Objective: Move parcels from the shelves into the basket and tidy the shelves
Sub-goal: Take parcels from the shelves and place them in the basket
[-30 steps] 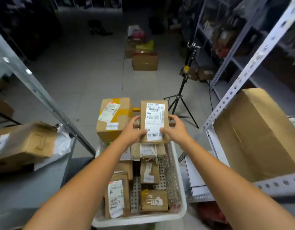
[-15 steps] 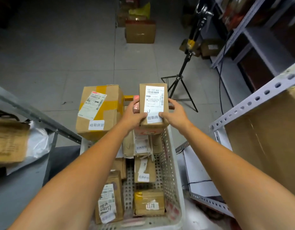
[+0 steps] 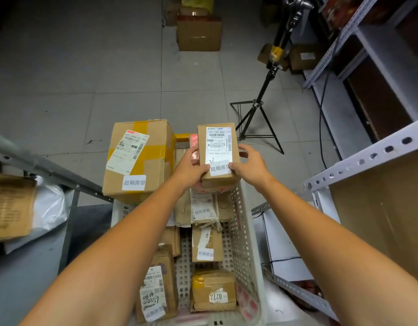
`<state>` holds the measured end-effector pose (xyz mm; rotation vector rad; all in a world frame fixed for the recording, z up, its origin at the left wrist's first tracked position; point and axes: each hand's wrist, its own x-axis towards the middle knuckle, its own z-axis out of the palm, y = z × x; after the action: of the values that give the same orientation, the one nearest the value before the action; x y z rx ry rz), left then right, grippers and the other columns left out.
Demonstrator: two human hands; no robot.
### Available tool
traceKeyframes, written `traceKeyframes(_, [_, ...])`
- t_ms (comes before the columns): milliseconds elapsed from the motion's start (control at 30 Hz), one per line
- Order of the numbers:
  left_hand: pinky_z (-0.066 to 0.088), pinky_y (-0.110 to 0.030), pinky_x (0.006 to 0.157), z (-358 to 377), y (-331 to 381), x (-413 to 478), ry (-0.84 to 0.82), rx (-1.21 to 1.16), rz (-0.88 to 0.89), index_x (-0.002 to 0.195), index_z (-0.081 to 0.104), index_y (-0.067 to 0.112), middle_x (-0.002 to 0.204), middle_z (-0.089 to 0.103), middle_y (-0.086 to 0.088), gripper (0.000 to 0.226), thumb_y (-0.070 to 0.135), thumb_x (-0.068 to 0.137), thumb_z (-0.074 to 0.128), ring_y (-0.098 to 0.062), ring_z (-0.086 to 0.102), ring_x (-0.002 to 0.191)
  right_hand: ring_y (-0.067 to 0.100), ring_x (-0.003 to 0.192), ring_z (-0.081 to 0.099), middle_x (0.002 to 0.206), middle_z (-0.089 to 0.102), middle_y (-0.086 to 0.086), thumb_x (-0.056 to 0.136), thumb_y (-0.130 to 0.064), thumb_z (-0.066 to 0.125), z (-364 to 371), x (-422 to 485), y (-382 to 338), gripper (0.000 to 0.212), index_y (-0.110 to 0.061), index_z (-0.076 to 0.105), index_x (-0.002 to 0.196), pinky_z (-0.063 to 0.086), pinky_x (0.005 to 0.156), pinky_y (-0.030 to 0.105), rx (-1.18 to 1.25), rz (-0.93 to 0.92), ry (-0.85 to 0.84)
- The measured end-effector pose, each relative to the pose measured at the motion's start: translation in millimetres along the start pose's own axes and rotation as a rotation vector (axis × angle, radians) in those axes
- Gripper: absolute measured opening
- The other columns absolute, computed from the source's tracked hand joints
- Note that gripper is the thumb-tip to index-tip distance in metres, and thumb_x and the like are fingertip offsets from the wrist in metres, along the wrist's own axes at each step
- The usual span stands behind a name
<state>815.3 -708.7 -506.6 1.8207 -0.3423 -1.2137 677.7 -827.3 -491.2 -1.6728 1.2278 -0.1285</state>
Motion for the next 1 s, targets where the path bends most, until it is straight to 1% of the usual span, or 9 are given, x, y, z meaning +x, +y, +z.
traceKeyframes(200, [0.06,-0.039,0.078,-0.1,5.4,-8.5,0.024,0.11,-0.014,0.143,0.037,0.024,0.126,0.06,-0.01,0.057,0.007,0.095,0.06,-0.022,0.062,0.1,0.024,0.121,0.056,0.133,0.059,0.006,0.091,-0.008,0.065,-5.4,-8.9,-4.5,0.055,-0.015,0.045,0.142,0.052,0.097,0.041,-0.086,0.021,-0.021])
traceKeyframes(300, [0.051,-0.023,0.058,-3.0,11.3,-16.5,0.01,0.286,0.034,0.143,0.039,0.019,0.127,0.061,-0.01,0.055,0.01,0.094,0.061,-0.021,0.061,0.098,0.026,0.12,0.057,0.129,0.06,0.008,0.092,-0.013,0.062,-14.7,-23.9,-10.0,0.054,-0.014,0.044,0.143,0.05,0.096,0.038,-0.156,0.042,-0.056])
traceKeyframes(400, [0.041,-0.013,0.049,-10.1,22.3,-26.5,-0.027,0.476,0.124,0.142,0.042,0.018,0.128,0.059,-0.007,0.05,0.016,0.096,0.059,-0.013,0.058,0.086,0.029,0.13,0.05,0.143,0.051,0.011,0.094,-0.021,0.061,-27.3,-46.2,-16.2,0.059,-0.015,0.039,0.148,0.043,0.105,0.04,-0.288,0.044,-0.056])
traceKeyframes(467, [0.045,-0.017,0.06,-14.7,32.4,-37.8,-0.062,0.604,0.183,0.142,0.043,0.018,0.126,0.058,-0.006,0.048,0.022,0.097,0.058,-0.013,0.059,0.087,0.029,0.132,0.048,0.146,0.049,0.011,0.094,-0.026,0.062,-37.4,-65.6,-19.9,0.06,-0.016,0.04,0.148,0.041,0.109,0.043,-0.348,0.049,-0.027])
traceKeyframes(567, [0.051,-0.031,0.083,-18.5,48.1,-56.9,-0.118,0.777,0.278,0.141,0.046,0.023,0.133,0.057,-0.009,0.048,0.031,0.095,0.059,-0.023,0.06,0.105,0.029,0.133,0.047,0.147,0.049,0.011,0.094,-0.027,0.062,-54.8,-103.0,-24.7,0.058,-0.016,0.041,0.147,0.041,0.109,0.042,-0.381,0.083,0.053])
traceKeyframes(700, [0.049,-0.03,0.081,-15.3,69.2,-88.3,-0.202,0.941,0.396,0.141,0.046,0.023,0.137,0.054,-0.009,0.048,0.033,0.096,0.057,-0.023,0.06,0.104,0.03,0.132,0.048,0.146,0.048,0.012,0.095,-0.027,0.059,-74.8,-159.2,-26.3,0.056,-0.014,0.041,0.147,0.043,0.105,0.039,-0.403,0.126,0.152])
traceKeyframes(767, [0.047,-0.032,0.089,-9.4,79.6,-105.6,-0.234,1.045,0.462,0.142,0.045,0.023,0.138,0.055,-0.009,0.048,0.035,0.096,0.055,-0.027,0.057,0.114,0.03,0.129,0.051,0.145,0.05,0.012,0.094,-0.029,0.059,-83.4,-188.1,-25.9,0.056,-0.016,0.043,0.146,0.045,0.103,0.04,-0.396,0.153,0.192])
traceKeyframes(900, [0.04,-0.031,0.088,12.4,96.1,-146.4,-0.311,1.194,0.561,0.143,0.044,0.026,0.14,0.053,-0.006,0.049,0.034,0.095,0.053,-0.026,0.052,0.123,0.032,0.13,0.05,0.145,0.051,0.012,0.093,-0.033,0.062,-99.0,-245.3,-19.9,0.055,-0.018,0.046,0.144,0.043,0.105,0.042,-0.368,0.196,0.28])
traceKeyframes(1000, [0.042,-0.032,0.098,32.5,103.7,-176.9,-0.347,1.23,0.641,0.14,0.047,0.023,0.139,0.054,-0.006,0.048,0.034,0.094,0.056,-0.025,0.052,0.125,0.033,0.127,0.052,0.142,0.054,0.012,0.093,-0.031,0.062,-109.5,-289.4,-11.0,0.051,-0.016,0.05,0.14,0.044,0.103,0.041,-0.343,0.202,0.34])
